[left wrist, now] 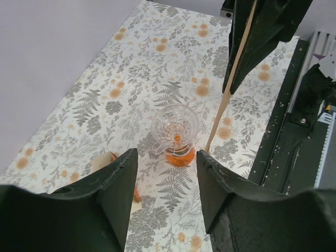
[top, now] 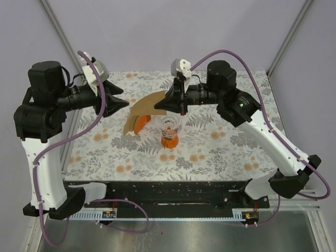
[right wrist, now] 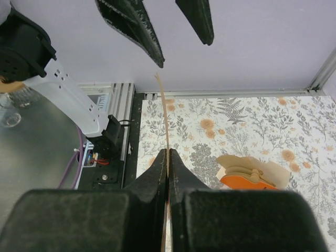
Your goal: Place the coffee filter in the dripper
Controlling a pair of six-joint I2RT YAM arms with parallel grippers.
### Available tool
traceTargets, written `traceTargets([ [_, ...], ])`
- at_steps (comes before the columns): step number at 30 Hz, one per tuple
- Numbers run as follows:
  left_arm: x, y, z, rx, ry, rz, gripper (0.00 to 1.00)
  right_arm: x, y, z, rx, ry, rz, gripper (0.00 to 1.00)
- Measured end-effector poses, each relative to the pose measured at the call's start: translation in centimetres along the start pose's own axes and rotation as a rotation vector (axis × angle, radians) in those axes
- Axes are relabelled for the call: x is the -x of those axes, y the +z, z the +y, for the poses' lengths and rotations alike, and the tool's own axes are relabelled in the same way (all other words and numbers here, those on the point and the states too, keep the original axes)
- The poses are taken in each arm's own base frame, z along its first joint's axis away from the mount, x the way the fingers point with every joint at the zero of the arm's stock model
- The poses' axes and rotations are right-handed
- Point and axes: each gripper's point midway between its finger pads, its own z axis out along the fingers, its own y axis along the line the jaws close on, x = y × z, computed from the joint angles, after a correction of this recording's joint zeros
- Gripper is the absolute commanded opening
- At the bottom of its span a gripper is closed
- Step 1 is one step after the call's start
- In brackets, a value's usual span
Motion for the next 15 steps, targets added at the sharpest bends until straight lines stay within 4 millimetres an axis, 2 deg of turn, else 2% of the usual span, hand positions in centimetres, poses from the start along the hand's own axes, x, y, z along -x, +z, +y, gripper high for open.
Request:
traceTargets([
  [4,0.1,-0.8,-0.8,0.006,0.067,-0.001,0.52,0.8,-0.2,0.3,-0.007,0.047,-0.023,0.0],
  [10,-0.6,-0.7,-1.4,-0.042,0.117,0.013,0.49,1.0,-0.2,0.5,-0.008,0.076,-0.027,0.0],
  [14,-1.4,-0.4,-1.6,-0.071,0.103,0.024,0.2,1.0,-0.2,0.5,-0.006,0.077,-0.028,0.0],
  [15,-1.4,-0.3,-1.5,-0.074,0.097,0.024,0.17,1.0,-0.3,0.5,-0.005,0.076,-0.028,0.0],
])
